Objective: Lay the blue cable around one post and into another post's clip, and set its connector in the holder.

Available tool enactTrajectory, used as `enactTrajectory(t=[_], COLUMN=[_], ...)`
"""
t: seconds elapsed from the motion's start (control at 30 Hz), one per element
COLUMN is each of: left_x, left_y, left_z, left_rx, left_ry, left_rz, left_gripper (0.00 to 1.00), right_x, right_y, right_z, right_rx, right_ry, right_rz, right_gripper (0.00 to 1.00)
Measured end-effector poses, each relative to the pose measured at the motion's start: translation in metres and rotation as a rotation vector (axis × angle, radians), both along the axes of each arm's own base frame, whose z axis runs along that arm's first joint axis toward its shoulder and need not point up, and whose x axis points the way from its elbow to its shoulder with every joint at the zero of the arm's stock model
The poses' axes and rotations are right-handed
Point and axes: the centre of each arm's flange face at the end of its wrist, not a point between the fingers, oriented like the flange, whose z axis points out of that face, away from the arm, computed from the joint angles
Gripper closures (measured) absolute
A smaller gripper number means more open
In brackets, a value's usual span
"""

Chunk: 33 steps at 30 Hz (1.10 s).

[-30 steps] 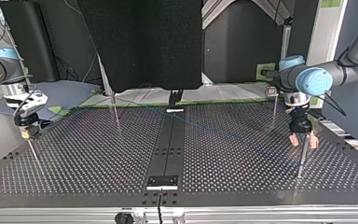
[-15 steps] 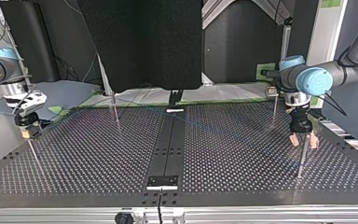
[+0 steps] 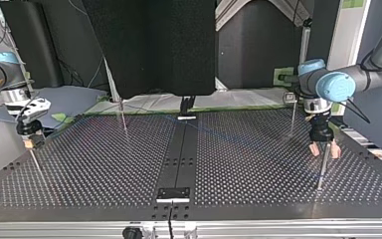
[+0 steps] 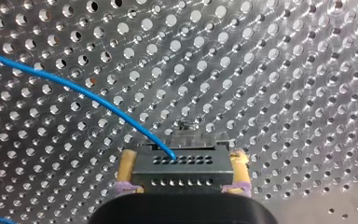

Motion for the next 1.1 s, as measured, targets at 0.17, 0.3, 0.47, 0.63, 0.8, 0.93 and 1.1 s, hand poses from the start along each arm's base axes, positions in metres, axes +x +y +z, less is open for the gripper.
enactTrajectory(t=[0.17,0.3,0.47,0.63,0.8,0.93,1.1], left_x=[0.0001,-0.0001,-0.0001,-0.0002,-0.0001,-0.0002,-0.0002], left_y=[0.0000,0.0005,0.0007,0.0008,0.0008,0.0008,0.0011], left_z=[-0.0001,0.0001,0.0000,0.0001,0.0000,0.0000,0.0001], left_rx=[0.000,0.005,0.010,0.010,0.011,0.012,0.013], left_ry=[0.000,0.002,0.003,0.004,0.004,0.004,0.004], left_rz=[0.000,0.002,0.002,0.002,0.003,0.003,0.003], left_gripper=[0.00,0.00,0.00,0.00,0.00,0.00,0.00], right_x=[-0.0009,-0.0015,-0.0012,0.0001,0.0010,0.0016,0.0003], right_y=[-0.0007,-0.0018,-0.0024,-0.0020,-0.0018,-0.0017,-0.0022], right_z=[0.0008,0.0027,0.0049,0.0047,0.0045,0.0042,0.0038], right_rx=[-0.004,-0.006,-0.007,-0.005,-0.004,-0.002,0.000], right_ry=[0.001,0.001,0.001,0.001,0.000,-0.002,-0.004], right_rz=[0.001,0.003,0.004,0.005,0.005,0.003,-0.008], right_gripper=[1.00,1.00,1.00,1.00,1.00,1.00,1.00])
